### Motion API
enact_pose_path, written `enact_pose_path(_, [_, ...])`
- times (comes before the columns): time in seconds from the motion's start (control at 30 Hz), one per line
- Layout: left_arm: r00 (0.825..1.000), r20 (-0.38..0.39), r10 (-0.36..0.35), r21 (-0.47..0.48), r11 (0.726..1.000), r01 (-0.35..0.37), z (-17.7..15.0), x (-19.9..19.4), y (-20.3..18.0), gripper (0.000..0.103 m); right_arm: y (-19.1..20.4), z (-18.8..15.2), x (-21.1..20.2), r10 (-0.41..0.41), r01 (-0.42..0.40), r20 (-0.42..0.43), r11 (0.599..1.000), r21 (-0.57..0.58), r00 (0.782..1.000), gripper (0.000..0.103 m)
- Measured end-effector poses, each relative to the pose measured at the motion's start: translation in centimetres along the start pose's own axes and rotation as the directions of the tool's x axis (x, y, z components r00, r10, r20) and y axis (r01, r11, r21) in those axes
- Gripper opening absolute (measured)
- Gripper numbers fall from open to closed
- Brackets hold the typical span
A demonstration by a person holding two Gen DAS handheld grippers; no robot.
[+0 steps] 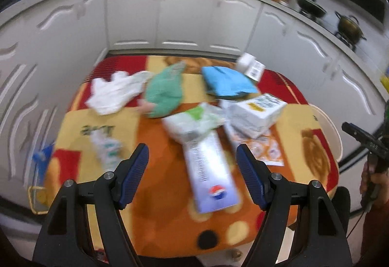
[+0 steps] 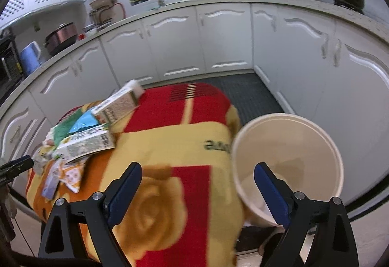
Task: Collect trash
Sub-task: 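Move the right tool back over the table toward the white carton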
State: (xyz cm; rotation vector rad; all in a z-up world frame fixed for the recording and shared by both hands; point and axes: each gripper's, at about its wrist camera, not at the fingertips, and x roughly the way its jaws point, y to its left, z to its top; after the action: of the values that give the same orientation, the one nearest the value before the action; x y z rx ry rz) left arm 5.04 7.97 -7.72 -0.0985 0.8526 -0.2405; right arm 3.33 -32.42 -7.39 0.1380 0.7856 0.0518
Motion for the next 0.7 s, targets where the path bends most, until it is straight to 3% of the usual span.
enact_pose_path(0.37, [0.991,0.050,0.125,-0.050,0.991,-0.123,-0.6,-0.8,5.3,0.073,6.2,1.0,2.2,0.104,-0.105,-0.023,0.993,-0.052,0.994,0.092])
enact_pose_path(0.7, [0.986,0.037,0.161,-0.104,0.982,-0.157,-0.9,1.5,7.5,0.073,9.5,2.2,3.5,0.113,-0.116,-0.036,0.987,-0.110,0.993,0.092])
